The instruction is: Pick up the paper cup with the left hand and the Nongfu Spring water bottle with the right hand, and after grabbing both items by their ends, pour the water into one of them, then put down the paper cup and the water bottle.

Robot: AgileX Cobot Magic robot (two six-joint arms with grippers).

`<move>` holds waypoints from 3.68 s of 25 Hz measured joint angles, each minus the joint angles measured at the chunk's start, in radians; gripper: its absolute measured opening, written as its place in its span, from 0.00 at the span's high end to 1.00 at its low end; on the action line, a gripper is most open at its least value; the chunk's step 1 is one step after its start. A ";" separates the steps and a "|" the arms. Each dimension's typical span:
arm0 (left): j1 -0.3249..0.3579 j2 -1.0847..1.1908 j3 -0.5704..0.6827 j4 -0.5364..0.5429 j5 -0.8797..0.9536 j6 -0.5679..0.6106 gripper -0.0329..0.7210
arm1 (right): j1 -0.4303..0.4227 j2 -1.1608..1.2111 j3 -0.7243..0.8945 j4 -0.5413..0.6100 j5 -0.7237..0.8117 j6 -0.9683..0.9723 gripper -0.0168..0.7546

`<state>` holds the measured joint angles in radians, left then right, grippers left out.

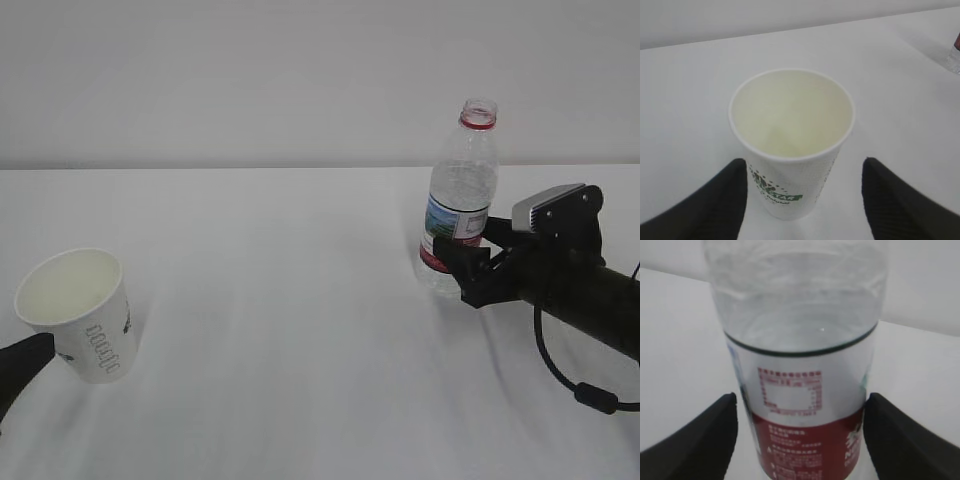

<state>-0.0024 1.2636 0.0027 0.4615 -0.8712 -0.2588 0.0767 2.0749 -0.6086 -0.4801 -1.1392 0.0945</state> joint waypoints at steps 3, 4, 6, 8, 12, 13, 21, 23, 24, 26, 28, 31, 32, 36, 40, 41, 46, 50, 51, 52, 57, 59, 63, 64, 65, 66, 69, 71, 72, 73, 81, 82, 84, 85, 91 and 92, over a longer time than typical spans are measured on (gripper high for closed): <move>0.000 0.000 0.000 0.000 0.000 0.000 0.26 | 0.000 0.011 -0.006 -0.001 0.000 0.000 0.21; 0.000 0.000 0.000 0.000 0.000 0.000 0.26 | 0.000 0.011 -0.006 -0.001 0.000 0.000 0.21; 0.000 0.000 0.000 0.000 0.000 0.000 0.26 | 0.000 0.014 -0.009 -0.002 0.000 0.000 0.21; 0.000 0.000 0.000 0.000 0.000 0.000 0.26 | 0.000 0.018 -0.017 -0.002 0.000 0.000 0.21; 0.000 0.000 0.000 0.000 0.000 0.000 0.26 | 0.000 0.018 -0.030 -0.003 0.000 0.000 0.21; 0.000 0.000 0.000 0.000 0.000 0.000 0.26 | 0.000 0.020 -0.036 -0.003 0.000 0.000 0.21; 0.000 0.000 0.000 0.000 0.000 0.000 0.26 | 0.000 0.051 -0.071 -0.007 -0.010 0.000 0.21; 0.000 0.000 0.000 0.000 0.000 0.000 0.26 | 0.000 0.053 -0.075 -0.007 -0.010 0.000 0.21; 0.000 0.000 0.000 0.000 0.000 0.000 0.26 | 0.000 0.053 -0.076 -0.007 -0.010 0.000 0.21; 0.000 0.000 0.000 0.000 0.000 0.000 0.26 | 0.000 0.053 -0.077 -0.007 -0.010 0.000 0.21; 0.000 0.000 0.000 0.000 0.000 0.000 0.26 | 0.000 0.053 -0.083 -0.009 -0.008 0.000 0.19; 0.000 0.000 0.000 0.000 0.000 0.000 0.26 | 0.000 0.053 -0.090 -0.009 -0.008 0.000 0.13; 0.000 0.000 0.000 0.000 0.000 0.000 0.26 | 0.000 0.053 -0.090 -0.009 -0.008 0.000 0.12; 0.000 0.000 0.000 0.000 0.000 0.000 0.26 | 0.000 0.055 -0.090 -0.009 -0.008 0.000 0.12; 0.000 0.000 0.000 0.000 0.000 0.000 0.26 | 0.000 0.083 -0.108 -0.009 -0.008 0.000 0.12; 0.000 0.000 0.000 0.000 0.000 0.000 0.26 | 0.000 0.091 -0.112 -0.009 -0.008 0.000 0.12; 0.000 0.000 0.000 0.000 0.000 0.000 0.26 | 0.000 0.104 -0.118 -0.009 -0.008 0.000 0.12; 0.000 0.000 0.000 0.000 0.000 0.000 0.26 | 0.000 0.107 -0.137 -0.009 -0.008 0.000 0.12; 0.000 0.000 0.000 0.000 0.000 0.000 0.26 | 0.000 0.109 -0.139 -0.009 -0.008 0.000 0.12; 0.000 0.000 0.000 0.000 0.000 0.000 0.26 | 0.000 0.113 -0.144 -0.009 -0.008 0.000 0.12; 0.000 0.000 0.000 0.000 0.000 0.000 0.26 | 0.000 0.120 -0.163 -0.010 -0.008 0.000 0.12; 0.000 0.000 0.000 0.000 0.000 0.000 0.26 | 0.000 0.120 -0.172 -0.012 -0.008 0.000 0.12; 0.000 0.000 0.000 0.000 0.000 0.000 0.26 | 0.000 0.123 -0.193 -0.012 -0.008 0.000 0.12; 0.000 0.000 0.000 0.000 0.000 0.000 0.26 | 0.000 0.122 -0.197 -0.014 -0.008 0.000 0.12; 0.000 0.000 0.000 0.000 0.000 0.000 0.26 | 0.000 0.122 -0.199 -0.016 -0.008 0.000 0.12; 0.000 0.000 0.000 -0.002 0.000 0.000 0.26 | 0.000 0.122 -0.200 -0.016 -0.008 0.000 0.12; 0.000 0.000 0.000 -0.002 0.000 0.000 0.26 | 0.000 0.122 -0.202 -0.018 -0.008 0.000 0.12; 0.000 0.000 0.000 -0.002 0.000 0.000 0.26 | 0.000 0.122 -0.202 -0.021 -0.008 0.000 0.12; 0.000 0.000 0.000 -0.002 0.000 0.000 0.26 | 0.000 0.122 -0.202 -0.025 -0.008 0.002 0.14; 0.000 0.000 0.000 -0.002 0.000 0.000 0.26 | 0.000 0.122 -0.202 -0.027 -0.008 0.002 0.16; 0.000 0.000 0.000 -0.002 0.000 0.000 0.26 | 0.000 0.122 -0.202 -0.043 -0.008 0.002 0.34; 0.000 0.000 0.000 -0.002 0.000 0.000 0.26 | 0.000 0.122 -0.202 -0.043 -0.008 0.002 0.35; 0.000 0.000 0.000 -0.002 0.000 0.000 0.26 | 0.000 0.122 -0.202 -0.044 -0.008 0.002 0.38; 0.000 0.000 0.000 -0.002 0.000 0.000 0.26 | 0.000 0.122 -0.202 -0.046 -0.008 0.002 0.39; 0.000 0.000 0.000 -0.002 0.000 0.000 0.26 | 0.000 0.122 -0.202 -0.046 -0.008 0.002 0.40; 0.000 0.000 0.000 -0.002 0.000 0.000 0.26 | 0.000 0.122 -0.202 -0.046 -0.008 0.002 0.40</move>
<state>-0.0024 1.2636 0.0027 0.4598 -0.8712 -0.2588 0.0767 2.1974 -0.8103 -0.5265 -1.1473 0.0963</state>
